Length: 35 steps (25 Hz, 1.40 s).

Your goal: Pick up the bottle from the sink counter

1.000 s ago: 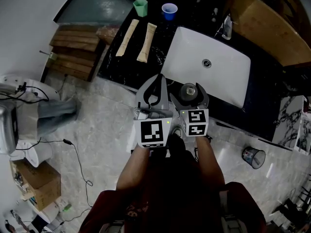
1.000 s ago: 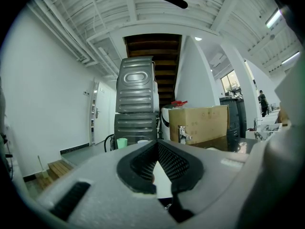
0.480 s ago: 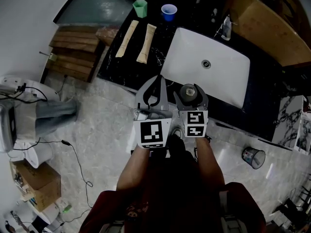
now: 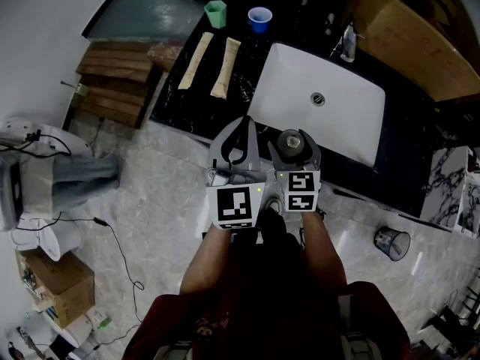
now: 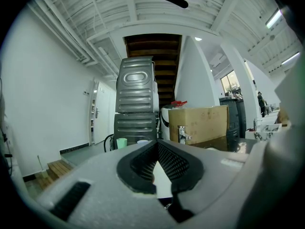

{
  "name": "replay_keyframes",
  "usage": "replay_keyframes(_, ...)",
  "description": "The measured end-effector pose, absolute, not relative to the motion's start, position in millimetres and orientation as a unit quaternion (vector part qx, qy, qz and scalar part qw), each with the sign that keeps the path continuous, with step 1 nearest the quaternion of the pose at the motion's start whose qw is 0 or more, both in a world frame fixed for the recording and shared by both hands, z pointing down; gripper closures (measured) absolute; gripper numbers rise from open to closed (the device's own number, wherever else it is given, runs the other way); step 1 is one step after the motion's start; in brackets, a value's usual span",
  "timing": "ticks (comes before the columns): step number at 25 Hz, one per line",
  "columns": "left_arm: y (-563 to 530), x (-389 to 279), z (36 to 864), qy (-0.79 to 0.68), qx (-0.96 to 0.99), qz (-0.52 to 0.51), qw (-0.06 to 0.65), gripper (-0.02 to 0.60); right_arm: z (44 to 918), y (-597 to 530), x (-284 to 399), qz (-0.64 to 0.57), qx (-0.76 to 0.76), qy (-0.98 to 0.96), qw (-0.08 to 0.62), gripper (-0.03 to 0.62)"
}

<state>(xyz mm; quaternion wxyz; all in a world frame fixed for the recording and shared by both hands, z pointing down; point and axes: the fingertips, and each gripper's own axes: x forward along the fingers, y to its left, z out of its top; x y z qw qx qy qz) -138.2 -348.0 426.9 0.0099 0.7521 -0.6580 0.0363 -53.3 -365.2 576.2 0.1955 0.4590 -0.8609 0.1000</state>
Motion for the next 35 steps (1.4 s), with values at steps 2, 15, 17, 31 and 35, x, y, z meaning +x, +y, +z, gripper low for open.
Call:
replay_keyframes(2, -347, -139, 427, -0.658, 0.752, 0.036, 0.009, 0.578, 577, -365, -53, 0.101, 0.459, -0.861, 0.196, 0.258)
replay_keyframes(15, -342, -140, 420, -0.659, 0.751, 0.034, 0.001, 0.578, 578, -365, -53, 0.107, 0.453, -0.863, 0.198, 0.258)
replay_keyframes(17, -341, -140, 419, -0.659, 0.751, 0.034, 0.0, 0.578, 578, -365, -53, 0.107, 0.451, -0.863, 0.2, 0.258)
replay_keyframes(31, -336, -141, 418, -0.659, 0.751, 0.037, -0.005, 0.578, 576, -361, -55, 0.114, 0.437, -0.869, 0.203, 0.258)
replay_keyframes(35, -335, -141, 418, -0.659, 0.751, 0.037, -0.004, 0.578, 571, -360, -56, 0.113, 0.436, -0.87, 0.199, 0.258)
